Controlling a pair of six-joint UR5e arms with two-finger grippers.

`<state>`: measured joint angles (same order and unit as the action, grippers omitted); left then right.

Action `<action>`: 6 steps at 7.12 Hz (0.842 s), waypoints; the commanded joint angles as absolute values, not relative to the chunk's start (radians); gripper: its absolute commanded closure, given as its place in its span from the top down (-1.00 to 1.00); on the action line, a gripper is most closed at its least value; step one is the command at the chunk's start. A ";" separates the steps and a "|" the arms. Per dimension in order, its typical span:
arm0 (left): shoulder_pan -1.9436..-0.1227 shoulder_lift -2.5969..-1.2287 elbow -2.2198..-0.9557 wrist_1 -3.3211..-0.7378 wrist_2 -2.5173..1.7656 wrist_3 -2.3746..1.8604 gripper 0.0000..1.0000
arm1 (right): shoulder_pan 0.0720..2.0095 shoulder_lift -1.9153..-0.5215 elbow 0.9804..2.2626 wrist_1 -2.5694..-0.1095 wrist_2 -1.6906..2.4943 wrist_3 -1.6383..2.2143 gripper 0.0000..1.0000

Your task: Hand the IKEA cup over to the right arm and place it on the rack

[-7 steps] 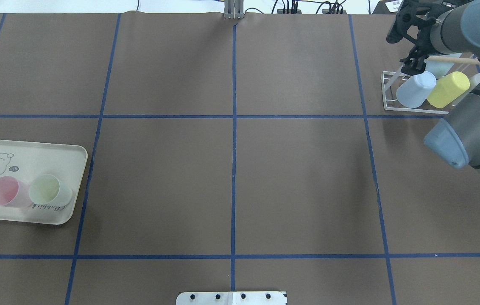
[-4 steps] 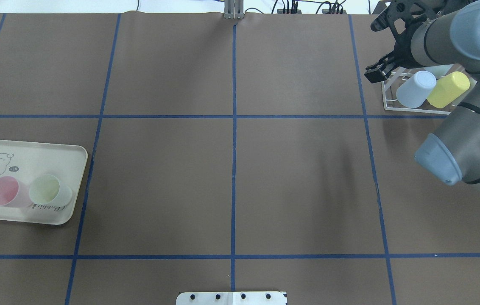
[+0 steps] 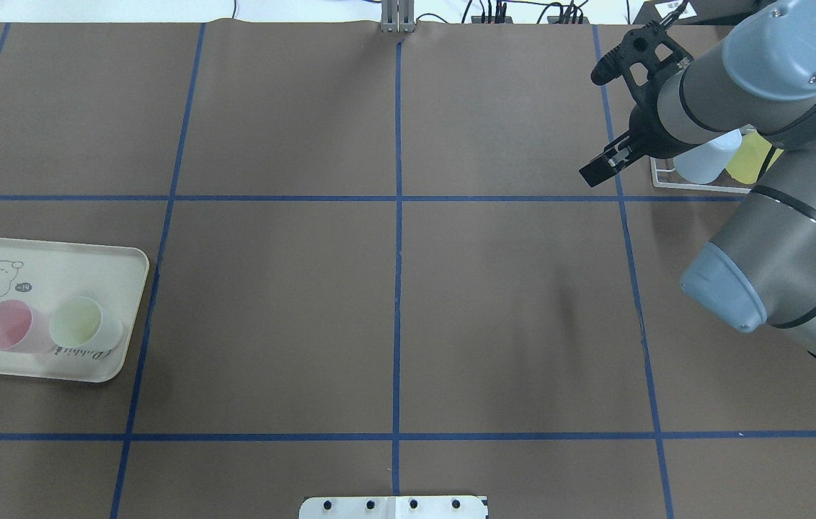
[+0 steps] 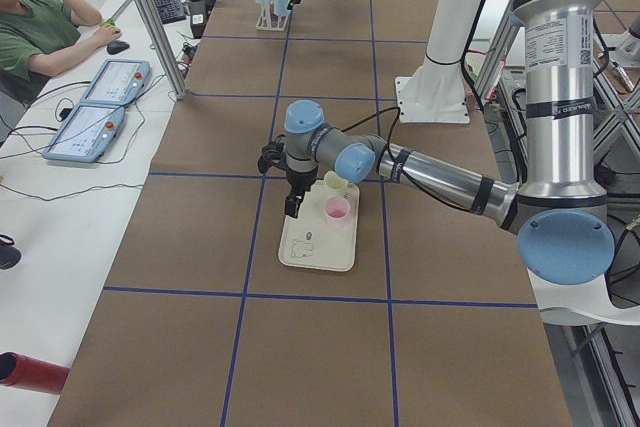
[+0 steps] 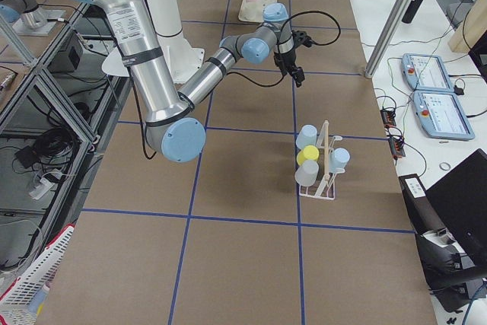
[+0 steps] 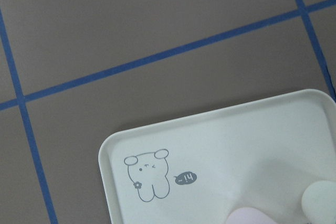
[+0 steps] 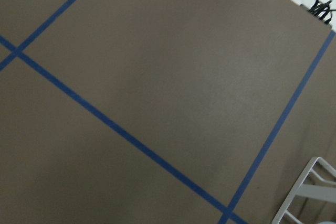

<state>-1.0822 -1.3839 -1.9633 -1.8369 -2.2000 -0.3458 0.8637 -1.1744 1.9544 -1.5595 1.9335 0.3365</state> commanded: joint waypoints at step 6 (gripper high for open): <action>-0.928 -1.312 -1.885 -2.099 -2.166 -0.653 0.81 | 0.853 -1.167 1.988 -1.601 1.976 0.341 1.00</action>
<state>-0.9516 -1.3120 -1.8895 -2.0962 -2.1705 -0.6469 0.8569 -1.1667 1.9879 -1.6014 1.9770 0.3396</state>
